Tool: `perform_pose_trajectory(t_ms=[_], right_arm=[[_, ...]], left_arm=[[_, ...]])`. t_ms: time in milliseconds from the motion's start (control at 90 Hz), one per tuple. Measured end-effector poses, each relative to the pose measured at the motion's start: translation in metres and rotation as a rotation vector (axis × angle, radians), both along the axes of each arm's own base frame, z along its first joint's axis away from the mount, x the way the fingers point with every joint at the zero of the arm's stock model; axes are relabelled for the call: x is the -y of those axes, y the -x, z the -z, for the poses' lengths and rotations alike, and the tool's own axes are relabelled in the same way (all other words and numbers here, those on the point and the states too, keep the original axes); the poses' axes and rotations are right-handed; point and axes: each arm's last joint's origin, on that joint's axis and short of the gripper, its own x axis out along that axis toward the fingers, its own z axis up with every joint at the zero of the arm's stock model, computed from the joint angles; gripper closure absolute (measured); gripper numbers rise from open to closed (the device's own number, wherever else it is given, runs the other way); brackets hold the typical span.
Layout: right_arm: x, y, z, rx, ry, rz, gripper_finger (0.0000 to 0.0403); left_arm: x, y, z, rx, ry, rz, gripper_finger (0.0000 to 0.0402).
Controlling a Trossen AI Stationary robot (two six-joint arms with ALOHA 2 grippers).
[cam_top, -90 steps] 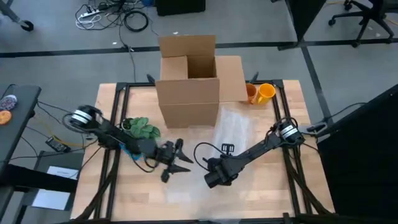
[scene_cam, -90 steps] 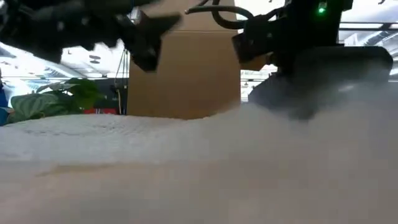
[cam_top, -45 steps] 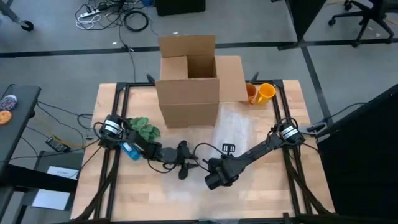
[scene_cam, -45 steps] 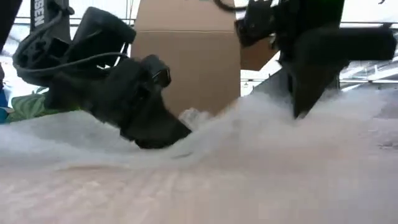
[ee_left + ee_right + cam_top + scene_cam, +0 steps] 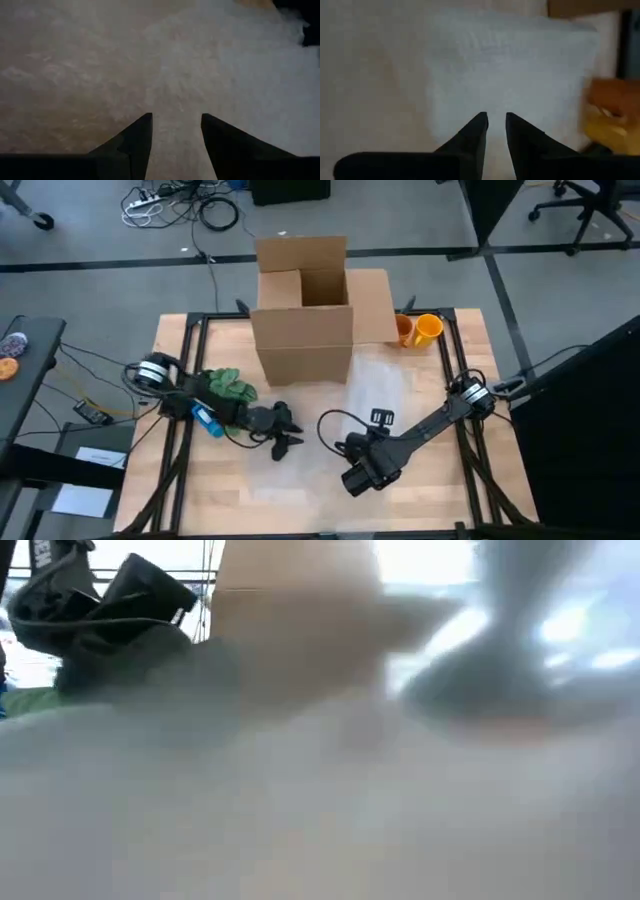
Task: Wrap mug
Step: Wrap the yellow mug with the bubble wrap
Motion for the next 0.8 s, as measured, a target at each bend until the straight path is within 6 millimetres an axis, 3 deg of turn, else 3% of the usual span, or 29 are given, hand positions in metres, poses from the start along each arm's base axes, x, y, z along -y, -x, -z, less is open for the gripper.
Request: perform_pose_trajectory(t_ms=[222, 444, 611, 800], right_arm=[[0.006, 0.001, 0.023, 0.002, 0.037, 0.028, 0.0351], [0.022, -0.009, 0.072, 0.042, 0.018, -0.02, 0.0352], [0.049, 0.001, 0.107, -0.079, -0.026, 0.049, 0.0358], [0.06, 0.034, 0.119, -0.352, -0.038, 0.186, 0.0369]], left_arm=[[-0.004, 0.021, -0.037, 0.149, 0.049, 0.035, 0.0245], [-0.007, 0.021, -0.06, 0.348, -0.086, -0.018, 0.0245], [-0.009, 0.015, -0.049, 0.348, -0.212, -0.138, 0.0245], [-0.009, 0.011, -0.011, 0.189, -0.217, -0.189, 0.0245]])
